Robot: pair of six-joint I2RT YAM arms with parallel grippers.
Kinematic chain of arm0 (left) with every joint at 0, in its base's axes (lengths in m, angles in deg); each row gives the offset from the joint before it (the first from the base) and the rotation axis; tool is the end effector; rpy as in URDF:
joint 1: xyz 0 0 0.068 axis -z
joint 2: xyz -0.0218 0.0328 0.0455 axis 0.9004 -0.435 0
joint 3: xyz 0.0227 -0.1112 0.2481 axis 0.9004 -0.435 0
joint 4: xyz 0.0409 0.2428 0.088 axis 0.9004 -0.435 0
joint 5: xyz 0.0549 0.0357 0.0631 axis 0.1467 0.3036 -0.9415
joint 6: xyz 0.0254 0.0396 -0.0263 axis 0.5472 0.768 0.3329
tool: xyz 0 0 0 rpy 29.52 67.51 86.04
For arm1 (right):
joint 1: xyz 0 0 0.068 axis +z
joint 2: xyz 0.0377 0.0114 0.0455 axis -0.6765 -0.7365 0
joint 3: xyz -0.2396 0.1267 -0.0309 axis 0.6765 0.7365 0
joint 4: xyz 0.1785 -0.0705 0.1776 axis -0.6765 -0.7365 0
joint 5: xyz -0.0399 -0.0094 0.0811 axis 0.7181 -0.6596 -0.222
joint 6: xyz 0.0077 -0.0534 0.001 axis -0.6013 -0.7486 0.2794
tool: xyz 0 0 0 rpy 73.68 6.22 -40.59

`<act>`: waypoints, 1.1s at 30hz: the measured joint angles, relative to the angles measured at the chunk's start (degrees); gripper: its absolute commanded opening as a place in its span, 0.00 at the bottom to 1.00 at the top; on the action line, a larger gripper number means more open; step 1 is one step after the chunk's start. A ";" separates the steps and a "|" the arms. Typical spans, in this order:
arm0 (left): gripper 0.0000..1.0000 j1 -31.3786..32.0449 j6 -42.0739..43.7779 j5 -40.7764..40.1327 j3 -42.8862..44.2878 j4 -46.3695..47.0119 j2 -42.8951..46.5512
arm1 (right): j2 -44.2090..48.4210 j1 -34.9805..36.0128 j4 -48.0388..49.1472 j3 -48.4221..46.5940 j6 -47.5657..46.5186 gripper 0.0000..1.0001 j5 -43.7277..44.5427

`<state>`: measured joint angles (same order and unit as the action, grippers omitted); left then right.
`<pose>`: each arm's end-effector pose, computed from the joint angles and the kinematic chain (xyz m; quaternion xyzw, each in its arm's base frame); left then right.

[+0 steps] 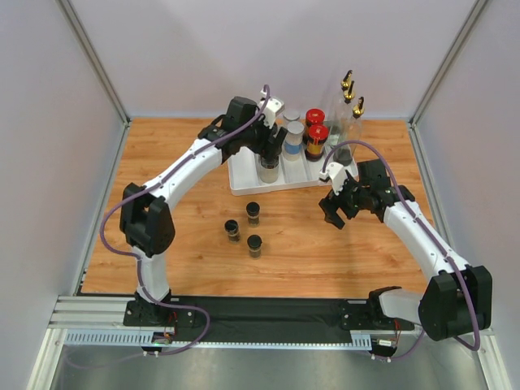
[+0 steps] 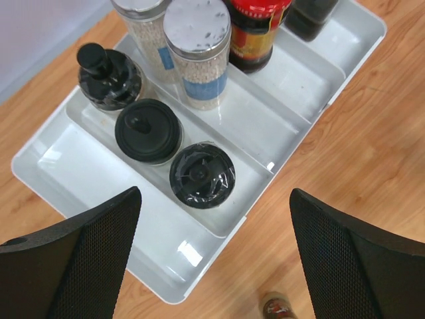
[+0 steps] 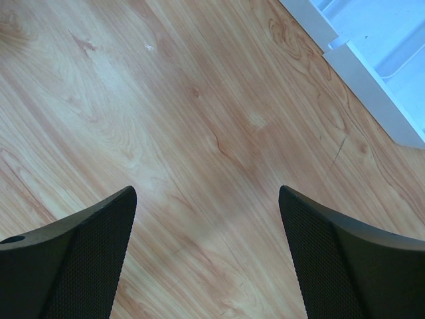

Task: Organize the condiment bottles
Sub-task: Place the bottle in the storage box, then pick up the bottle from the center of the board.

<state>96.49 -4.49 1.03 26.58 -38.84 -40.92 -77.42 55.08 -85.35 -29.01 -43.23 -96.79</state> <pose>0.3823 -0.2489 0.3267 0.3114 0.8213 -0.1915 0.4380 0.2343 0.0666 0.2575 -0.4410 0.8297 0.1322 0.3156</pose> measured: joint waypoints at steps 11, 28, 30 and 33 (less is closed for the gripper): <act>1.00 0.00 0.42 -0.20 -9.09 1.66 15.58 | 0.42 0.00 0.00 0.02 -0.17 0.90 0.00; 1.00 -7.02 -4.55 -4.42 -36.09 3.56 44.33 | 0.44 0.00 0.02 0.24 -0.66 0.90 -0.07; 1.00 -7.26 -4.83 -5.62 -39.12 3.65 48.19 | 0.44 0.00 0.02 0.61 -0.85 0.90 -0.22; 1.00 -7.30 -5.01 -7.43 -43.25 3.52 53.88 | 0.52 0.00 0.04 1.18 -1.14 0.90 -0.63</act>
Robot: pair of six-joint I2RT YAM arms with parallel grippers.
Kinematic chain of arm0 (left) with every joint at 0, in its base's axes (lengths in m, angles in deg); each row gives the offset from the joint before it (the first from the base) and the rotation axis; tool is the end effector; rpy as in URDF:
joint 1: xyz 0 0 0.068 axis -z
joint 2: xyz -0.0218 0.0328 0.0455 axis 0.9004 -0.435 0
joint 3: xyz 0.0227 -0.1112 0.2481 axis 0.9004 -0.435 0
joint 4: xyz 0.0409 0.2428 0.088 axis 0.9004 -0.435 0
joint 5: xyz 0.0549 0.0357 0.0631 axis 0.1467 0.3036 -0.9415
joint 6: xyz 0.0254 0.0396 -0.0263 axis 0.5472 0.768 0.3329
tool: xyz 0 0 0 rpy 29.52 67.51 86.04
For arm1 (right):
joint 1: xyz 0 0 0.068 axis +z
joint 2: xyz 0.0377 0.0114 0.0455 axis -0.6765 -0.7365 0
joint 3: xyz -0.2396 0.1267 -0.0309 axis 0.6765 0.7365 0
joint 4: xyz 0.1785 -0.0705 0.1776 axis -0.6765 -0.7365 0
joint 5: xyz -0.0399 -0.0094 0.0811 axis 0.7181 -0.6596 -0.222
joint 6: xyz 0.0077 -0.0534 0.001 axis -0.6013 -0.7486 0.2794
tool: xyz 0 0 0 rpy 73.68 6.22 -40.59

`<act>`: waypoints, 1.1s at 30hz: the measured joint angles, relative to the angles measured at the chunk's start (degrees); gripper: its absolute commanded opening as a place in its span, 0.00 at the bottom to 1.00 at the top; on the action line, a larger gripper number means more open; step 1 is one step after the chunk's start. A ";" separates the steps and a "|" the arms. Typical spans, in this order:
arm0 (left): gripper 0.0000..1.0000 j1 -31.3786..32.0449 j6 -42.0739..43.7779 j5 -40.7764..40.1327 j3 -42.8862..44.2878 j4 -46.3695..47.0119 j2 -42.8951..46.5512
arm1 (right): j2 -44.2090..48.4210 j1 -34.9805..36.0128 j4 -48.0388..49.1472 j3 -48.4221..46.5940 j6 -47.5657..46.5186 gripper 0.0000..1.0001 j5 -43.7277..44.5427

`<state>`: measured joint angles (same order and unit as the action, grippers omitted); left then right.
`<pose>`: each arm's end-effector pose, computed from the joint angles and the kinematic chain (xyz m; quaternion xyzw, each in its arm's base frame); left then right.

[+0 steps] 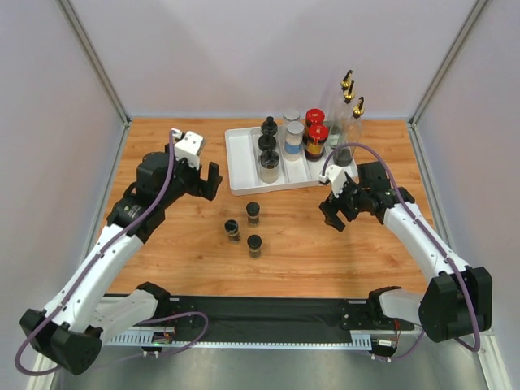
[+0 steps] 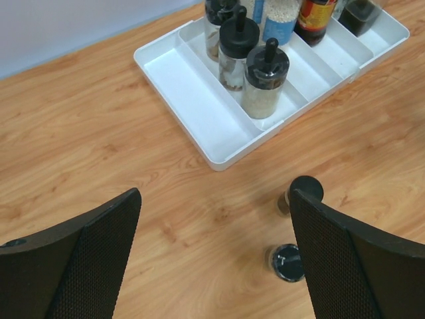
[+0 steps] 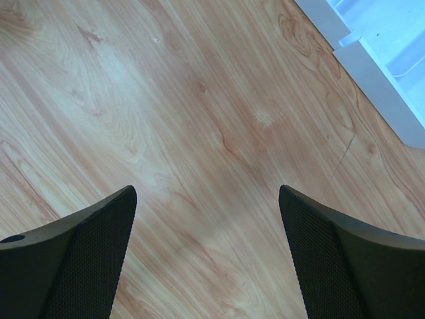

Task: Organize the condiment bottles
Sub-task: Pick up the bottle from the center of the board.

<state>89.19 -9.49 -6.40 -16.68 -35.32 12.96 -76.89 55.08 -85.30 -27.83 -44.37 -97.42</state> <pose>0.2000 -0.0951 0.3713 0.1814 0.7953 -0.1498 0.5587 0.2308 0.0662 0.2533 -0.4498 0.8254 0.1355 0.3130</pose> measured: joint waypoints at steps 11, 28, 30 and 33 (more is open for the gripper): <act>1.00 0.00 0.09 -6.78 -11.23 -3.48 14.67 | 1.49 0.00 0.42 1.42 -2.29 0.90 -4.31; 1.00 0.00 0.33 -11.04 -14.86 -6.91 20.92 | -2.93 9.18 -2.86 -3.43 -20.68 1.00 -14.69; 1.00 0.00 0.33 -11.23 -14.86 -6.91 20.92 | -4.52 10.62 -3.74 -4.92 -22.32 1.00 -14.93; 1.00 0.00 0.33 -11.43 -14.86 -6.91 20.92 | -7.10 12.76 -4.94 -7.28 -24.02 1.00 -15.06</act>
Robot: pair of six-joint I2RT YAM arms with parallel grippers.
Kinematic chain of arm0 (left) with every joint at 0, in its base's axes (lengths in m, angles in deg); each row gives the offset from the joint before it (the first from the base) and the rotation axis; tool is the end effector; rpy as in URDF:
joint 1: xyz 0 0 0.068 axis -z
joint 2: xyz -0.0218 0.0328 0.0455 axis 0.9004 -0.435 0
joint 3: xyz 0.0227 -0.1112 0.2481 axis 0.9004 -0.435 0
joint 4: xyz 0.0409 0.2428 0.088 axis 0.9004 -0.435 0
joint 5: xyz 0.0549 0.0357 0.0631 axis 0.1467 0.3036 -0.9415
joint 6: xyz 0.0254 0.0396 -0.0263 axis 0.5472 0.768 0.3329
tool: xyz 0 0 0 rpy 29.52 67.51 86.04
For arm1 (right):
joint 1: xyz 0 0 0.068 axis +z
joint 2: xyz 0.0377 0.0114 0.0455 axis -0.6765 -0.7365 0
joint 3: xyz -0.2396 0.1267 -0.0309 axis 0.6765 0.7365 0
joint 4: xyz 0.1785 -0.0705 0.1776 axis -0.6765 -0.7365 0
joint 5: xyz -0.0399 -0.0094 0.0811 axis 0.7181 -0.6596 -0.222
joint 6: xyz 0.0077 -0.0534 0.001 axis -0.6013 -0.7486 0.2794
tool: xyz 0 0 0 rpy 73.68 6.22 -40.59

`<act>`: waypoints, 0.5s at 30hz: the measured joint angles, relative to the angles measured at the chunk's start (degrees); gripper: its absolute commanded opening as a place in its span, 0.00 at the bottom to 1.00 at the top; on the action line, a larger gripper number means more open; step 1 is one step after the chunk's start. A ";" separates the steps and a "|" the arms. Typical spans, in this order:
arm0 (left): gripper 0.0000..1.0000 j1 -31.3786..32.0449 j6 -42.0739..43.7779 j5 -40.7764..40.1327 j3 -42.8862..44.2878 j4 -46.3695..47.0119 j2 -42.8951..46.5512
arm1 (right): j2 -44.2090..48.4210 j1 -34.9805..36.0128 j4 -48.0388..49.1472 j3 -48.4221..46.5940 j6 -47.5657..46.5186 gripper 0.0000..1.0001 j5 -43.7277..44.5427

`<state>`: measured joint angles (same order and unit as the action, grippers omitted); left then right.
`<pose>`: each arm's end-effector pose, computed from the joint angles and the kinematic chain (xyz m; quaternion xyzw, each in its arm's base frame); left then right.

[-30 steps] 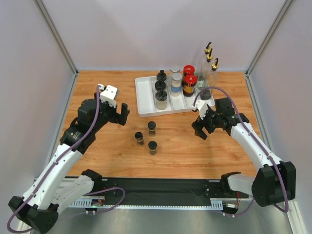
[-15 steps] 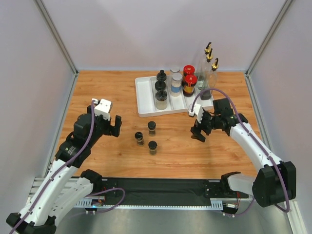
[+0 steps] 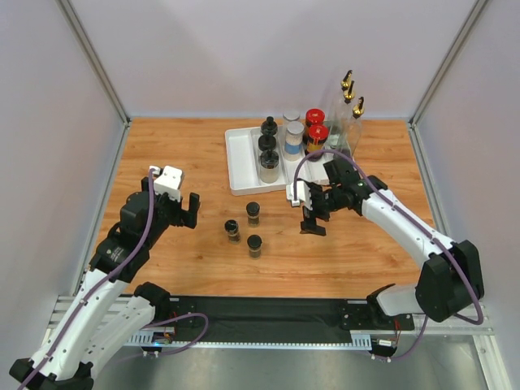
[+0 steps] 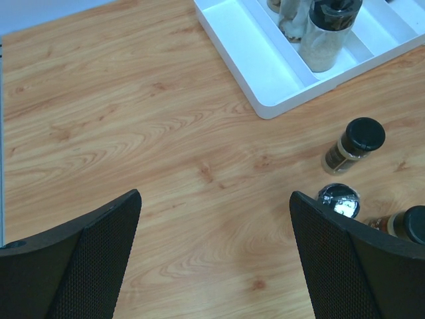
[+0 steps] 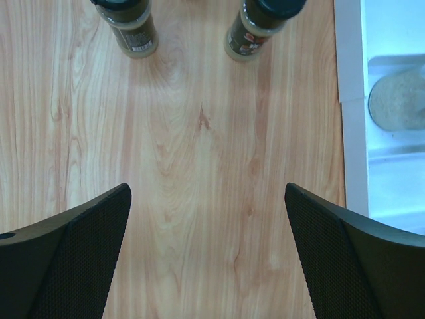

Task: Organize the condiment bottles
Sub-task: Pick up the bottle from the center of the board.

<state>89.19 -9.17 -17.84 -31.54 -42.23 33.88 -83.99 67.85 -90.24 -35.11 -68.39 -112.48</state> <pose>0.1309 -0.0551 0.3291 0.1281 0.8088 -0.0669 0.5700 0.2265 0.1319 0.2632 -0.6870 0.6085 0.2378 0.3181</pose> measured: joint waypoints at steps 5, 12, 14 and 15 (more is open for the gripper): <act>1.00 0.00 0.02 -0.22 0.00 -0.20 0.04 | -3.41 3.45 -0.28 -2.91 -1.44 1.00 -0.17; 1.00 0.00 0.02 -0.48 -0.02 -0.28 0.04 | -6.08 6.27 -0.24 -3.96 -2.03 1.00 -0.42; 1.00 0.00 0.02 -0.52 -0.02 -0.31 0.04 | -7.04 6.58 -0.22 -4.63 -2.01 1.00 -0.44; 1.00 0.00 0.04 -0.59 -0.02 -0.31 0.04 | -7.61 6.78 -0.09 -5.11 -1.97 1.00 -0.50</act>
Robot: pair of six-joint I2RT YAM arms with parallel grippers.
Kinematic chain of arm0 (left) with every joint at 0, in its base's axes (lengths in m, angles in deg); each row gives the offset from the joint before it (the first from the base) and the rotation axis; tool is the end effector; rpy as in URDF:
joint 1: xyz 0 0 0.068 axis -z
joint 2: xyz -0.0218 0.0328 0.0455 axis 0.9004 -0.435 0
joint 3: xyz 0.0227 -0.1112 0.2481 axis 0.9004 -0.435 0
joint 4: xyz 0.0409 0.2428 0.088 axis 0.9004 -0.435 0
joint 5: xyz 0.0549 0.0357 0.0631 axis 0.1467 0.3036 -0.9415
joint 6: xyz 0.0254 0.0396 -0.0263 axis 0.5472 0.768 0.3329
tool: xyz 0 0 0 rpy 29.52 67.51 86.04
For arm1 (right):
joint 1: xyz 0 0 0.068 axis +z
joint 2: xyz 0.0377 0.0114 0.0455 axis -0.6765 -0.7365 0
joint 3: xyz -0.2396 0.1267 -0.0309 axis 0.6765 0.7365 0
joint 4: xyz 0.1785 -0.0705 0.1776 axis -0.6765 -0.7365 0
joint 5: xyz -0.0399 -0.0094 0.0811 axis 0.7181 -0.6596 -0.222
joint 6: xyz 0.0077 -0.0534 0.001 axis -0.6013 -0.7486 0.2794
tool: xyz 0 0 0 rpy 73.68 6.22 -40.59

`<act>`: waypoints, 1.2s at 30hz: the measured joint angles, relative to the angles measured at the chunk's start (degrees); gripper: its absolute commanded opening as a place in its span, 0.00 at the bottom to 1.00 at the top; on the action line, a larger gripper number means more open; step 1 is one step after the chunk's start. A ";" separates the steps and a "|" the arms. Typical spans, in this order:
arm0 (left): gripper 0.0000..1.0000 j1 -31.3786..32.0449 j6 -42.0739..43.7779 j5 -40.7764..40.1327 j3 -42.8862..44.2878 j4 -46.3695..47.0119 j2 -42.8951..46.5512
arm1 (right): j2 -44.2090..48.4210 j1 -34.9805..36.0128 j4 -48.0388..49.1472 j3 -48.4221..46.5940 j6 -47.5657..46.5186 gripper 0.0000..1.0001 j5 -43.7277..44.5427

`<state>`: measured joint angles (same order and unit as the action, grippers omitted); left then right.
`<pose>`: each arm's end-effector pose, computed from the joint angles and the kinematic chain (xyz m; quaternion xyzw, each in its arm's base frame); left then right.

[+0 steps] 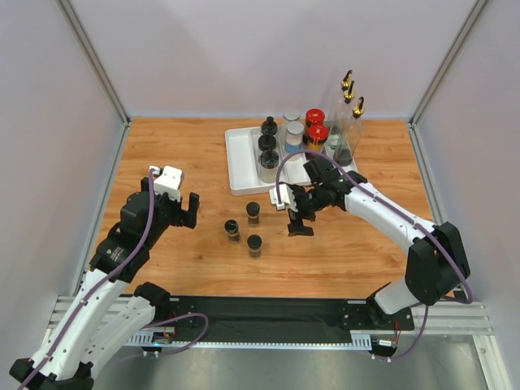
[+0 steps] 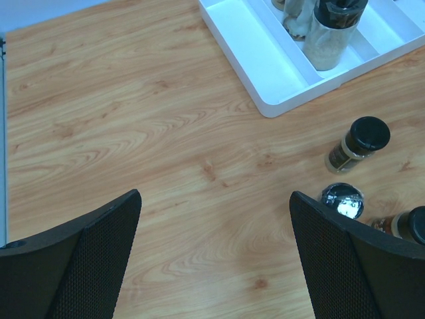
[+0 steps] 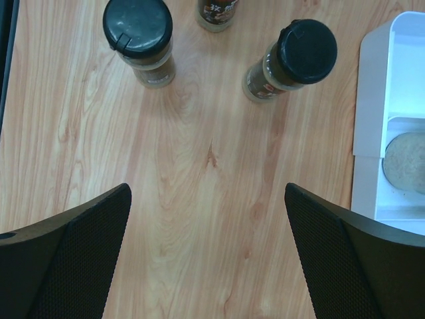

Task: Organize the condiment bottles
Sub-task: Pick up the bottle from the center of the board.

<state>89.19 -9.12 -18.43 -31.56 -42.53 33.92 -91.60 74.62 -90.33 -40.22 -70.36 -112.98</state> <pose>0.1307 -0.0546 0.3285 0.1259 0.8104 -0.0620 0.5689 0.2342 0.1735 0.2557 -0.7296 0.5616 0.2621 0.2892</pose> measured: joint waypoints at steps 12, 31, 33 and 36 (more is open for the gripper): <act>1.00 0.00 0.07 -0.50 0.00 -0.04 -0.02 | -11.80 4.61 7.13 -9.09 5.88 0.96 2.23; 1.00 0.00 0.09 -1.33 0.00 -0.35 -0.35 | -23.12 8.76 10.84 -17.22 11.91 0.65 5.09; 1.00 0.00 0.09 -1.33 0.00 -0.37 -0.35 | -23.63 8.79 10.88 -17.29 12.39 0.58 5.18; 1.00 0.00 0.09 -1.33 0.00 -0.37 -0.35 | -23.78 8.76 10.84 -17.35 12.83 0.47 5.27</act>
<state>89.19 -9.03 -19.76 -31.56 -42.90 33.57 -115.38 83.39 -79.49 -57.58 -57.52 -107.72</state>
